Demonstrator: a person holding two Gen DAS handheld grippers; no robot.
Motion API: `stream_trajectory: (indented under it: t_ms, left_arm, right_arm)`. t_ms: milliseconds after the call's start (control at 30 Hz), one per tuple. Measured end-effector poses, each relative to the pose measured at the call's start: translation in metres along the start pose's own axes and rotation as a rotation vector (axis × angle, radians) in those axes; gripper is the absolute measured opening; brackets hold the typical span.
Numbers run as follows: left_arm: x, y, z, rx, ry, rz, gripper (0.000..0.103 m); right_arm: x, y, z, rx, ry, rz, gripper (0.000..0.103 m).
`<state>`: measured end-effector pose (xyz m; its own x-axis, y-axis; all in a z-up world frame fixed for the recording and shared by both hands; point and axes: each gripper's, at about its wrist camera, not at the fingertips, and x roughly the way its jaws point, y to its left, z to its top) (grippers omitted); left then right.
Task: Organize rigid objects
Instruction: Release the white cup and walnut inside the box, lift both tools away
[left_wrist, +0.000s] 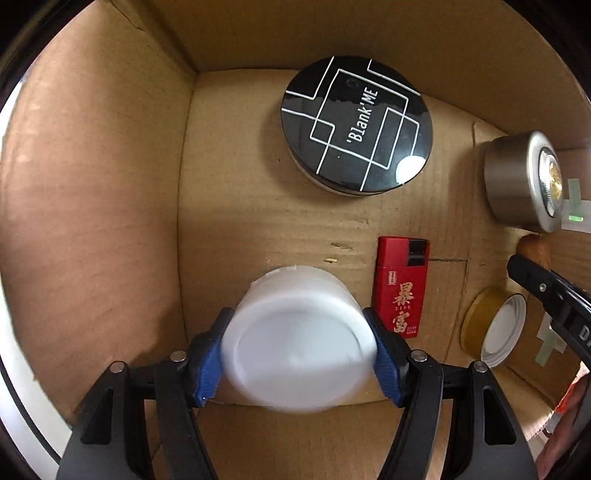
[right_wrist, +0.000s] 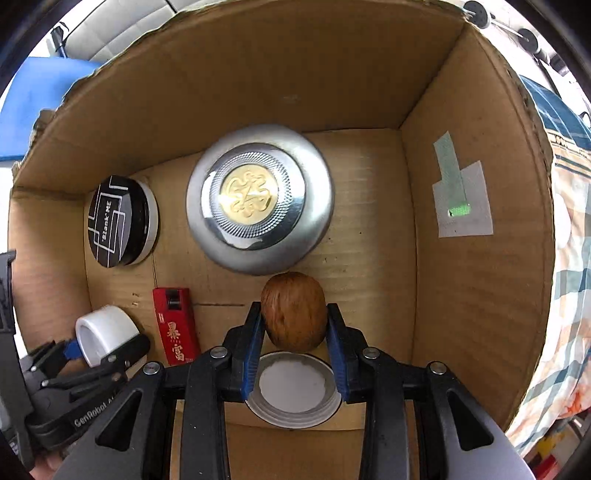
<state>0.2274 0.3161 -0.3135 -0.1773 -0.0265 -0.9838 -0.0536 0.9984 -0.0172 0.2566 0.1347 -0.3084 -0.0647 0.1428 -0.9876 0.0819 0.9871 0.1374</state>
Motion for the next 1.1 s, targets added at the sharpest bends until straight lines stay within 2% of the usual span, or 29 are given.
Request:
stream_trajectory:
  t_ms: [33,133,267,333,400,533,633,700,767,1100]
  left_arm:
    - [-0.003,0.0,-0.001,-0.002,-0.008,-0.007,0.068]
    - [-0.012,0.0,-0.003,-0.011,-0.012,-0.017,0.07]
    - [-0.028,-0.002,-0.009,-0.021,-0.046,-0.018,0.076]
    - [-0.041,-0.005,-0.013,-0.027,-0.073,-0.018,0.086]
    - [-0.055,-0.008,-0.018,-0.032,-0.103,-0.022,0.089]
    - [-0.079,-0.008,-0.031,-0.039,-0.149,-0.059,0.09]
    - [-0.093,-0.014,-0.042,-0.047,-0.174,-0.074,0.103]
    - [-0.1,-0.015,-0.055,-0.042,-0.2,-0.063,0.103]
    - [-0.108,-0.012,-0.066,-0.039,-0.222,-0.056,0.103]
    - [-0.156,-0.02,-0.115,-0.016,-0.33,-0.054,0.103]
  right_arm:
    - [-0.002,-0.003,0.0,0.008,-0.003,-0.008,0.043]
    - [-0.007,-0.008,-0.002,0.025,-0.008,0.013,0.062]
    - [-0.02,-0.008,-0.009,0.013,-0.007,0.027,0.062]
    - [-0.028,-0.007,-0.019,0.002,-0.005,0.023,0.064]
    - [-0.036,-0.006,-0.026,-0.012,-0.012,0.023,0.074]
    - [-0.051,-0.001,-0.041,-0.044,-0.02,0.012,0.083]
    - [-0.06,0.002,-0.055,-0.067,-0.019,0.013,0.089]
    - [-0.066,0.004,-0.066,-0.084,-0.02,0.015,0.099]
    - [-0.075,0.007,-0.078,-0.098,-0.036,0.007,0.102]
    - [-0.133,0.001,-0.118,-0.132,-0.136,0.022,0.103]
